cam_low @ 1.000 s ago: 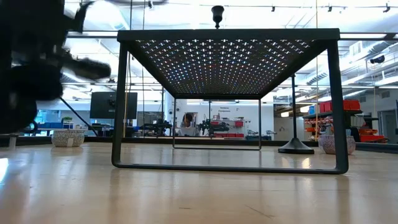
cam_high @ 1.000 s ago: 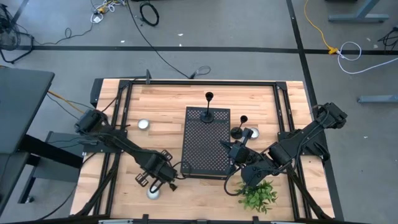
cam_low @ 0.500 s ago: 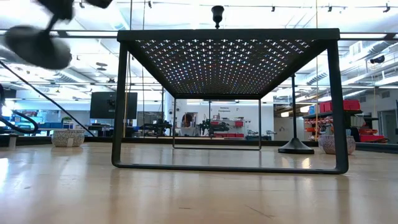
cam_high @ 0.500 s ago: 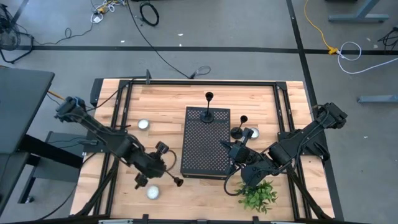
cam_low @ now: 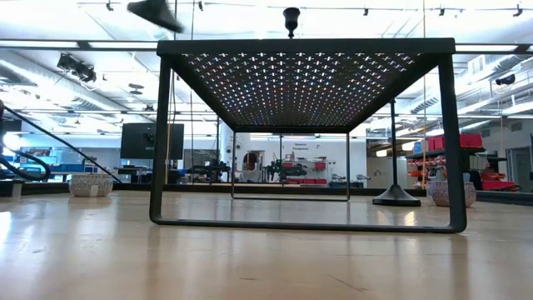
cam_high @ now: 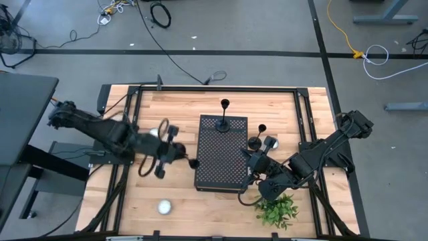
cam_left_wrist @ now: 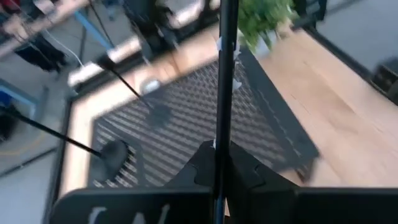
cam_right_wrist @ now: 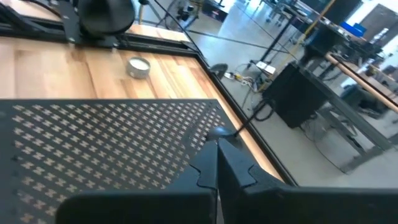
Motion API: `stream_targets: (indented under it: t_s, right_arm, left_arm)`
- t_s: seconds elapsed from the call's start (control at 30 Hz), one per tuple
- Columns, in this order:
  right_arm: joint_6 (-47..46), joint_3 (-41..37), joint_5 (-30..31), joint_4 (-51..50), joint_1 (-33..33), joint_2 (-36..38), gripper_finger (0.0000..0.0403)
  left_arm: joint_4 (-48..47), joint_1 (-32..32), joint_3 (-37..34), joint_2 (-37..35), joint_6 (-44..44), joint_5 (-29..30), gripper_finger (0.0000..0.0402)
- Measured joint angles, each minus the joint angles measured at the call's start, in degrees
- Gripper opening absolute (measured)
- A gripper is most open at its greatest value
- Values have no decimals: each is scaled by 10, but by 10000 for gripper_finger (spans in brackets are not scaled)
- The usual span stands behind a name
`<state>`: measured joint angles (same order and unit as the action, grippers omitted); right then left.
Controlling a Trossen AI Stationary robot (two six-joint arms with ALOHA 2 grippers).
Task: Pick & Place candle stick holders
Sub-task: Put the bottom black candle holder on the shelf
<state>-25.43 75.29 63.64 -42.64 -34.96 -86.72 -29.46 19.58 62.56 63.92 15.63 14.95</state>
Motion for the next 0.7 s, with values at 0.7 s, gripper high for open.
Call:
stream_targets:
  t_s: [0.7]
  right_arm:
    - [-234, 0, 48, -221, 0, 0, 0]
  left_arm:
    - [521, -316, -268, -36, 12, -293, 11]
